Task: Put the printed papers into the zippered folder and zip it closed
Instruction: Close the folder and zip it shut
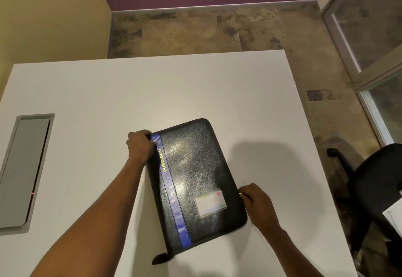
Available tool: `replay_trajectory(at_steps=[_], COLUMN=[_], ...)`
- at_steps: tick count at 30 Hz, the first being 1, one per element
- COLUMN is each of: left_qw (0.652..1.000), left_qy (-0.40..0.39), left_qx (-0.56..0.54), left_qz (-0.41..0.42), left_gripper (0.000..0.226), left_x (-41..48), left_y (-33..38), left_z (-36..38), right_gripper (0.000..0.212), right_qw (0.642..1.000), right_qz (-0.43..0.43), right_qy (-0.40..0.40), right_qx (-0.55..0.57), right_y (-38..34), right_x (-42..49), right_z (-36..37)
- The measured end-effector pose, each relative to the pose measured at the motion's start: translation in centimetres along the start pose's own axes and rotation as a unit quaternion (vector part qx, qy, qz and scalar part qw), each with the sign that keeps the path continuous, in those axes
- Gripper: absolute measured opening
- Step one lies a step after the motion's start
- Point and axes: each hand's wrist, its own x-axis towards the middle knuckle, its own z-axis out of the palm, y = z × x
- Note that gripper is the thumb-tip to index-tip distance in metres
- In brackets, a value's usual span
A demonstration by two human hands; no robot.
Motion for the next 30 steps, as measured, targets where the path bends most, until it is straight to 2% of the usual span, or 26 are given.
replay_trajectory(at_steps=[6,10,19,30], left_qw=[0.997,0.997,0.993,0.990], left_qy=[-0.004,0.002,-0.002,-0.005], left_qx=[0.060,0.057,0.064,0.041], left_qz=[0.048,0.060,0.103,0.136], left_gripper=[0.034,0.034,0.040,0.041], left_x=[-0.1,0.3,1.6,2.8], left_y=[0.3,0.8,2.3,4.5], left_z=[0.7,0.7,0.9,1.6], right_gripper=[0.014,0.015,0.010,0.009], right_qw=[0.998,0.999,0.996,0.994], right_qz=[0.009,0.016,-0.065,-0.057], right_qy=[0.059,0.050,0.053,0.094], right_qx=[0.019,0.015,-0.001,0.024], right_y=[-0.8,-2.1,-4.7,-6.6], right_x=[2.4,6.0,13.4,19.7], right_z=[-0.3,-0.7,-1.8,-3.0])
